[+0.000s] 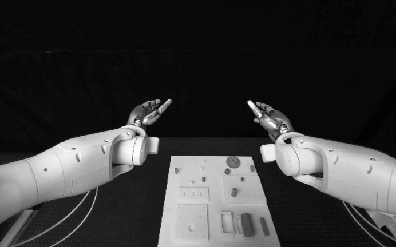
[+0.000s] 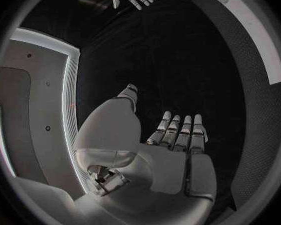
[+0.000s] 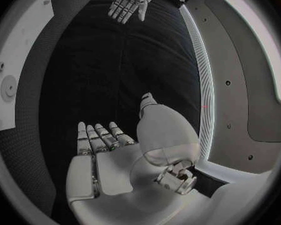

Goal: Assemble the parts on the task board

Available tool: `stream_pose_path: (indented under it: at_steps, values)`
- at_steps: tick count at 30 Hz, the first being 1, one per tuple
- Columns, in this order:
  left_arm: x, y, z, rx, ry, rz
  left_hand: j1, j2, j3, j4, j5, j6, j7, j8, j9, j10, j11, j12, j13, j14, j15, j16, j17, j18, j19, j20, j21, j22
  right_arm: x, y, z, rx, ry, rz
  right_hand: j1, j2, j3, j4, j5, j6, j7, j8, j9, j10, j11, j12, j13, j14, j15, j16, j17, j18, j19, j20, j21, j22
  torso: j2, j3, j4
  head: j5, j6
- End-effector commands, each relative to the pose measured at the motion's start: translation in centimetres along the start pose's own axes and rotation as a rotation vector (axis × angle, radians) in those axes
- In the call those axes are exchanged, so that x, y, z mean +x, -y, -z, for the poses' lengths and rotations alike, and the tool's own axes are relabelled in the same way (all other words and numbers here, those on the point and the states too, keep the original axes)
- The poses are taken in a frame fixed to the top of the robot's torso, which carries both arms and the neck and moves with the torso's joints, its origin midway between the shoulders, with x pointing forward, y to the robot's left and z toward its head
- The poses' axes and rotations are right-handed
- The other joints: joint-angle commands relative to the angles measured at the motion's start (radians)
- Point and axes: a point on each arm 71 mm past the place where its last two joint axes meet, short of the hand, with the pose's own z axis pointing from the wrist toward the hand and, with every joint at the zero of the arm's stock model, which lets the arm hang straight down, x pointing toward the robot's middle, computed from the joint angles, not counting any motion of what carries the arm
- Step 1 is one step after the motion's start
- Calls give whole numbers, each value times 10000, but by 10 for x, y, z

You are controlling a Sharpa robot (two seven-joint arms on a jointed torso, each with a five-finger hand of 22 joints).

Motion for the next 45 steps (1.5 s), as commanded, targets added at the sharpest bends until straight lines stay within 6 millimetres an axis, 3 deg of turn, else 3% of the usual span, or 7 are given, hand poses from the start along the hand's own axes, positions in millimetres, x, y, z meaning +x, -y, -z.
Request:
stream_pose_path:
  at_steps: [1,7,12,13,19,26,45]
  values:
    - [2,1,-10,-842,-1120,-67,486,64,-65,120,75,223,138,211,178,481,121,115,73,223,73,130,217,-74,163,77,55,346,4,-1,-9,769,-1928,-85,722,36,-73,125,72,354,1443,484,441,781,268,247,146,474,305,667,702,96,265,301,225,1409,-1,-1,0,0,0]
    - [-4,8,-19,-983,-1162,-282,904,397,-456,103,77,1143,777,983,799,2628,503,608,398,2133,340,1297,2010,32,2054,148,661,2302,-7,-8,-21,1085,-2456,261,2162,-317,-92,-101,75,2044,1552,2248,1930,4143,348,1218,714,3008,430,2884,2774,458,2025,399,1092,6462,-1,-1,0,0,0]
    - [-4,8,-19,-984,-1162,-283,2062,748,-552,95,152,2279,1213,1333,896,4162,743,1247,652,4315,322,2211,2241,555,4015,-264,1143,2132,-9,-10,-23,1155,-2565,341,3274,-477,-160,-229,109,3370,1403,2871,2237,5587,131,1747,920,4481,193,3400,2911,963,3367,290,1385,6368,-1,-1,0,0,0]
    - [-3,7,-18,-1060,-1932,-444,2317,772,-712,133,170,2541,1239,1322,852,4391,759,1312,653,4554,265,2186,2174,586,4306,-287,1038,1928,-29,-12,-32,280,-2232,4928,3497,-521,-103,-225,111,3626,1352,2947,2256,5882,60,1848,961,4774,97,3494,2938,1074,3674,277,1440,6315,-4,1,-14,7,-86]
    - [-5,6,-15,-971,-2337,-671,3765,836,-371,132,150,4199,1182,1554,734,6425,561,2036,950,6934,-379,2897,2465,965,6601,-754,1292,1481,-30,-13,-36,-163,-2400,6771,4559,-889,344,113,94,5098,1027,3100,2230,7480,-440,2126,1152,6544,-512,3799,3029,1663,5401,298,1551,5868,0,-11,-35,25,-39]
    - [-6,7,-10,-730,-2787,-925,4566,827,-192,90,145,5147,865,1573,672,7456,237,2186,1146,7749,-729,2969,2722,970,7539,-1026,1239,1230,-31,-14,-36,-548,-2661,8595,5009,-1249,1098,117,81,6271,757,2949,2147,8677,-810,1960,1142,8340,-1215,4044,3267,2151,7110,249,1868,5715,65,11,-23,5,-24]
    - [3,34,43,719,-4738,-1938,4634,590,-587,114,127,5652,800,1061,528,8366,41,1595,1327,8901,-1122,3062,3609,707,8844,-1720,1305,1289,17,-11,-6,-1678,-4636,13415,5011,-1542,1204,107,93,7425,460,2471,2161,11051,-1648,1909,1516,11166,-2573,5240,4614,2151,10024,-863,3147,6363,779,54,106,-200,31]
